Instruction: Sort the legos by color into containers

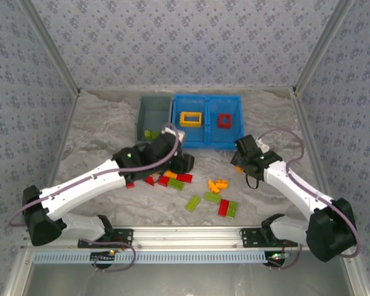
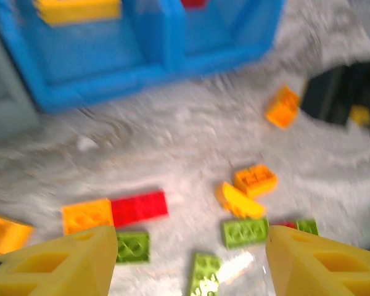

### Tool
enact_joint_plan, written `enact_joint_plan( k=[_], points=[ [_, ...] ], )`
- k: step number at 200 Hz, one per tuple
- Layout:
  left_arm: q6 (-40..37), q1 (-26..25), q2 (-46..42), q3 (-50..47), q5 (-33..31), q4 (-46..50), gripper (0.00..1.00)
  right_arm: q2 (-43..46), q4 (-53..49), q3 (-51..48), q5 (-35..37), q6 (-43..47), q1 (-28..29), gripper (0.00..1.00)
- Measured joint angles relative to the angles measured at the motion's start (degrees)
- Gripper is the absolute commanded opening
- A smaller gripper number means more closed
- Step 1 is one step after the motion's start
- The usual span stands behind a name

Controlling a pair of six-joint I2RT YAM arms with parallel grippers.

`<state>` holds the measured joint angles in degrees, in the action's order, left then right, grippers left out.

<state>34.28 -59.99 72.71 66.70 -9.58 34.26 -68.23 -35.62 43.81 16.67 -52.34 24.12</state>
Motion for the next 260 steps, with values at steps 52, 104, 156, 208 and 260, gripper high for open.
enact_joint_plan(
  k=[52,104,156,208,260],
  points=[
    [1.84,-6.91,-5.9,-10.12,1.25,-7.91,0.65,-10.21,8.28,-0.9,-8.07,-0.44,-5.25,0.77],
    [3.1,-8.09,-7.58,-13.14,1.27,-12.61,0.64,-13.88,12.61,-0.92,-10.27,-0.79,-6.75,0.52],
    [4.63,-8.46,-10.16,-14.16,-0.39,-12.9,0.63,-13.92,12.26,-0.79,-8.48,-0.07,-6.08,0.24],
    [6.56,-8.66,-17.57,-12.07,-12.2,-4.0,0.63,-11.04,5.33,13.27,-0.9,5.27,14.19,0.25],
    [8.35,-8.66,-17.86,-8.66,-20.06,1.81,0.63,-31.85,6.29,38.69,-2.95,11.87,17.79,0.26]
  ],
)
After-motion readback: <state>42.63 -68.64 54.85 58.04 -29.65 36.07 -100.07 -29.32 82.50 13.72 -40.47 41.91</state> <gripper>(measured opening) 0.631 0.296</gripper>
